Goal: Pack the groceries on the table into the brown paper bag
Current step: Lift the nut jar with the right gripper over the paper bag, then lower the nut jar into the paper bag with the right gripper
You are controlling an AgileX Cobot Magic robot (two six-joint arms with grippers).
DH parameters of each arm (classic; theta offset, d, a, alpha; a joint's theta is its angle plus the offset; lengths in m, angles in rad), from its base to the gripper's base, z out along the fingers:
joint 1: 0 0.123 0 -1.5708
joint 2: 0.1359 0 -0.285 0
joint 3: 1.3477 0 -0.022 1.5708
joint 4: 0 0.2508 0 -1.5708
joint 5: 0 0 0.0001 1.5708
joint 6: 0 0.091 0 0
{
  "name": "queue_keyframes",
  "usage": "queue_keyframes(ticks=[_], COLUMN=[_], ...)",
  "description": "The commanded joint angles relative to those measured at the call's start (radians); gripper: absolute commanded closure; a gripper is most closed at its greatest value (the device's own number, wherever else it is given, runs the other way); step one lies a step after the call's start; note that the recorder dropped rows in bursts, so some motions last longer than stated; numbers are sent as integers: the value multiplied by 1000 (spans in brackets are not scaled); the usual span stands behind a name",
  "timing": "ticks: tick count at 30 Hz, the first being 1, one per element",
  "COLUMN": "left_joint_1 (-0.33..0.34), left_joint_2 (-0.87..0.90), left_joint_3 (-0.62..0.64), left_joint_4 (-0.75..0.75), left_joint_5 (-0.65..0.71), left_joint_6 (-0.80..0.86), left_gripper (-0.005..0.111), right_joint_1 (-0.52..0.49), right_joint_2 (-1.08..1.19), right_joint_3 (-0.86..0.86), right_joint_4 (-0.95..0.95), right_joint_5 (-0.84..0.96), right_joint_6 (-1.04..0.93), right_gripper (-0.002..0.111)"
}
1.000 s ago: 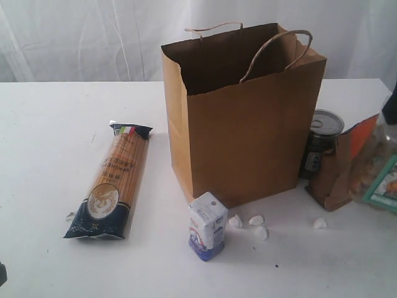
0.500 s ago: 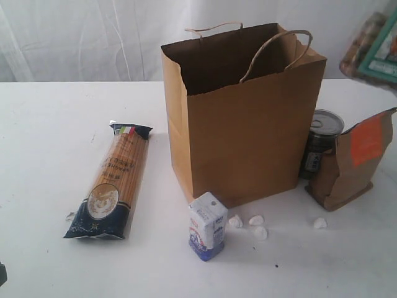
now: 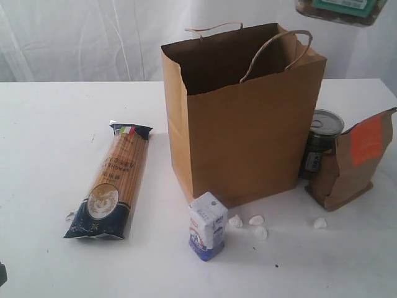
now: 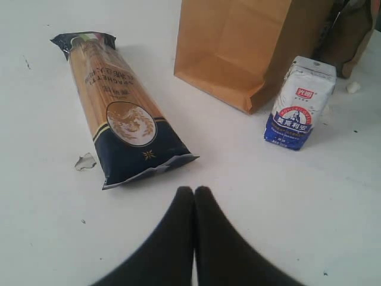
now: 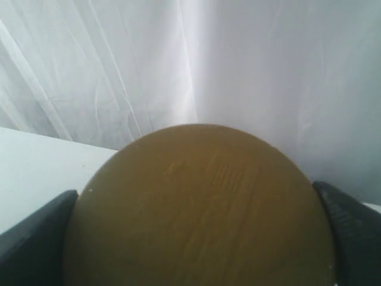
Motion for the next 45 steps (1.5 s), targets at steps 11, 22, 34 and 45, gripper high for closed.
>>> queue_keyframes(ticks=[11, 22, 34, 45], left_joint_1=[-4, -4, -4, -4], left_joint_2=[-6, -6, -6, -6], left_joint_3=[4, 4, 4, 4], left_joint_4=[1, 1, 1, 1], left_joint_5=[1, 1, 1, 1], left_joint_6=[-6, -6, -6, -6], left_gripper=[107, 107, 107, 107], right_joint_1=[191, 279, 339, 348], right_joint_2=[163, 259, 335, 349], right_joint_3=[-70, -70, -69, -69], right_joint_4=[92, -12, -142, -163], right_joint_5=[11, 20, 68, 187], right_joint_6=[-174, -200, -217, -210], right_gripper=[108, 108, 108, 79])
